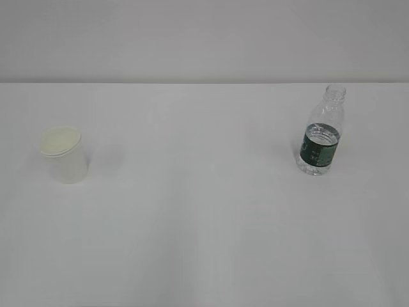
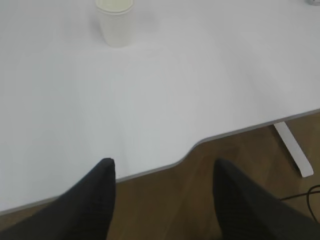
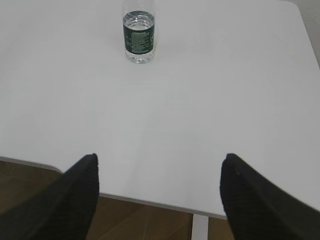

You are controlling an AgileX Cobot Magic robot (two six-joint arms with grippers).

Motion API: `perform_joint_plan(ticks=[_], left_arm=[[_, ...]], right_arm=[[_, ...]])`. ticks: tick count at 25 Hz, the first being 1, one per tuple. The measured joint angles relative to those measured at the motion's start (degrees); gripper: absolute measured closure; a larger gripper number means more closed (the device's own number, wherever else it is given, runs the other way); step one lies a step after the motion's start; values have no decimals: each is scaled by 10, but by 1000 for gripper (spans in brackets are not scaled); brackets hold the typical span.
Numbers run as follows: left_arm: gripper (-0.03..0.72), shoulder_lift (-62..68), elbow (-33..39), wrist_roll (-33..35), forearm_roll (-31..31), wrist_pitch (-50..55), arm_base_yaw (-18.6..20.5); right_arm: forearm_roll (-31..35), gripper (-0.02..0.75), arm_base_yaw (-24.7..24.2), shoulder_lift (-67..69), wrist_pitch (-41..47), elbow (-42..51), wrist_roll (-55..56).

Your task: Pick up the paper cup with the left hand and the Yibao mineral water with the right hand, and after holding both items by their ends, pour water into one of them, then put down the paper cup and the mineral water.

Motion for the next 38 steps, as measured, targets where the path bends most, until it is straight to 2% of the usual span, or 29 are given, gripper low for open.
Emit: perform_joint_plan(ticks=[4,12,24,26,29,31,38], left_arm=[[257,0,18,0,0,-36,0],[302,0,22,0,-2,-43,0],[299,0,22,0,-2,-43,0],[258,0,22,0,-2,-43,0],[123,0,22,0,-2,-43,0],[78,0,22,0,-2,-43,0],[56,0,22,0,-2,-43,0]], right_arm=[[0,165,0,0,-2,0,0],[0,166,0,0,-4,0,0],[0,166,0,0,-5,0,0],[0,164,0,0,-5,0,0],[0,163,0,0,-5,0,0],[0,154,0,0,-6,0,0],[0,146,0,0,-6,0,0]])
